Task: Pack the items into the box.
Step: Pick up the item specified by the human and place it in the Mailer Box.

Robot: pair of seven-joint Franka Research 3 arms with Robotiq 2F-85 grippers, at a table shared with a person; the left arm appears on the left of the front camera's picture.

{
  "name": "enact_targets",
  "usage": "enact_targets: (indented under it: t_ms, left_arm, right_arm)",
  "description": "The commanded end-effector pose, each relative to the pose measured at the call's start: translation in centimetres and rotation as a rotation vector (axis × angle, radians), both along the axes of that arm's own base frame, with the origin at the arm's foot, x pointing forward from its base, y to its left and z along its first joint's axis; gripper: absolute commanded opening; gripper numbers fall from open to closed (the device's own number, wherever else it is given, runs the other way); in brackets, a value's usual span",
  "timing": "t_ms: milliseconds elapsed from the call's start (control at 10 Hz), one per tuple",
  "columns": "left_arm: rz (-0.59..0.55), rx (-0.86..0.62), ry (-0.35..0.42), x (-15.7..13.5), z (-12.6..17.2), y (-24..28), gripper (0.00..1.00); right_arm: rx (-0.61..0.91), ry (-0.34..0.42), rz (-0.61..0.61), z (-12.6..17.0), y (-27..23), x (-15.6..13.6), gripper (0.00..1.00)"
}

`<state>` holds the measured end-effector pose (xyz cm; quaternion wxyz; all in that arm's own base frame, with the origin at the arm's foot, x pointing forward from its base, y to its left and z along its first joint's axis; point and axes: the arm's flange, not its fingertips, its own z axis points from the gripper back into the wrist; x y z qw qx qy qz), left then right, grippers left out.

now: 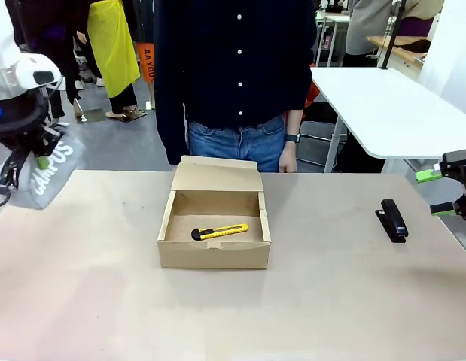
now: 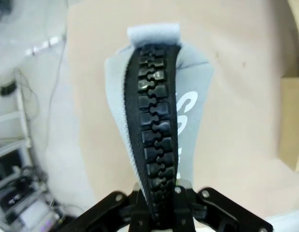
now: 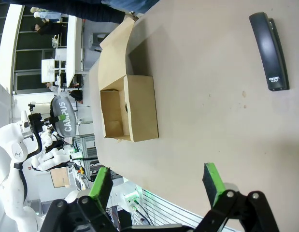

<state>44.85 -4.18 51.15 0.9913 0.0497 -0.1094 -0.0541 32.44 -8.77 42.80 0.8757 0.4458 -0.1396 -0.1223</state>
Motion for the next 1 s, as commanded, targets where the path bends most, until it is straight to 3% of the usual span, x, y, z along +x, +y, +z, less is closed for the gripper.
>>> enact_targets:
  t_ms: [0, 400, 600, 700, 900]
  left_arm:
    - [-0.258, 0.069, -0.114, 1.0, 0.9, -4.9, 0.05]
    - [-0.903, 0.148, -0.152, 0.5, -0.5, -19.1, 0.05]
    - [-1.092, 0.215, -0.183, -1.2, -1.6, -24.8, 0.05]
    - [-1.239, 0.251, -0.206, -2.1, -2.2, -27.4, 0.05]
    - [-1.487, 0.225, -0.159, -3.2, -3.6, -30.7, 0.05]
  right_arm:
    - [-0.011, -0.009, 0.019, 0.0, -0.4, -0.2, 1.00]
    - [-0.011, -0.009, 0.019, 0.0, -0.4, -0.2, 1.00]
    - [-0.011, -0.009, 0.019, 0.0, -0.4, -0.2, 1.00]
    - [-0.011, -0.009, 0.019, 0.0, -0.4, -0.2, 1.00]
    - [-0.011, -0.009, 0.019, 0.0, -0.4, -0.2, 1.00]
